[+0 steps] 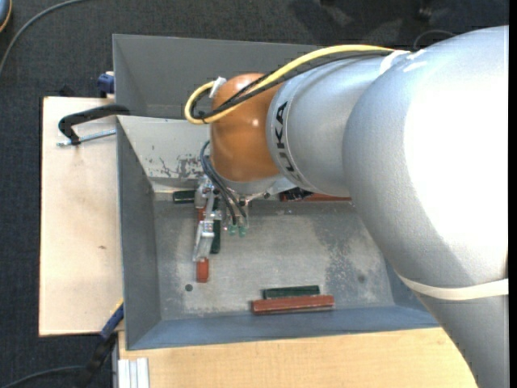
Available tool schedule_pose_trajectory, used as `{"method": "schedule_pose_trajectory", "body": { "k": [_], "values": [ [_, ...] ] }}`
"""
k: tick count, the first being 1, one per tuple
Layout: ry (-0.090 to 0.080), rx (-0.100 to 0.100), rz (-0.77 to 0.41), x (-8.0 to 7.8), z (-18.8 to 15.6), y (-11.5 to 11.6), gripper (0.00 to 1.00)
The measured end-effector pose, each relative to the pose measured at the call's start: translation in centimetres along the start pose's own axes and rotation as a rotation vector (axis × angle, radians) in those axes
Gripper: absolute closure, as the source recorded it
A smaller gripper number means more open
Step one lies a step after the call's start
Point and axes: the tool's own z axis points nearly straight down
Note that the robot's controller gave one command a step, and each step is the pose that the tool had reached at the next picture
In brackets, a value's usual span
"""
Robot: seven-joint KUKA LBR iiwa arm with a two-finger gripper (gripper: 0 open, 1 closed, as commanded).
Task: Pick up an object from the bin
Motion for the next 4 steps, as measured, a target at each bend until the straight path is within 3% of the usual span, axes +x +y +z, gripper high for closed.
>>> {"method": "schedule_pose_trajectory", "body": {
  "k": [1, 2, 3, 4],
  "values": [
    [0.005, 0.011, 0.048, -3.5, 3.5, -8.4, 0.0],
    [-0.001, 0.002, 0.191, -2.9, -0.5, -4.1, 0.0],
    [0.002, 0.004, -0.029, -2.0, 3.3, 1.1, 0.0],
    [0.005, 0.004, -0.311, 4.8, -3.1, 0.9, 0.0]
  ]
}}
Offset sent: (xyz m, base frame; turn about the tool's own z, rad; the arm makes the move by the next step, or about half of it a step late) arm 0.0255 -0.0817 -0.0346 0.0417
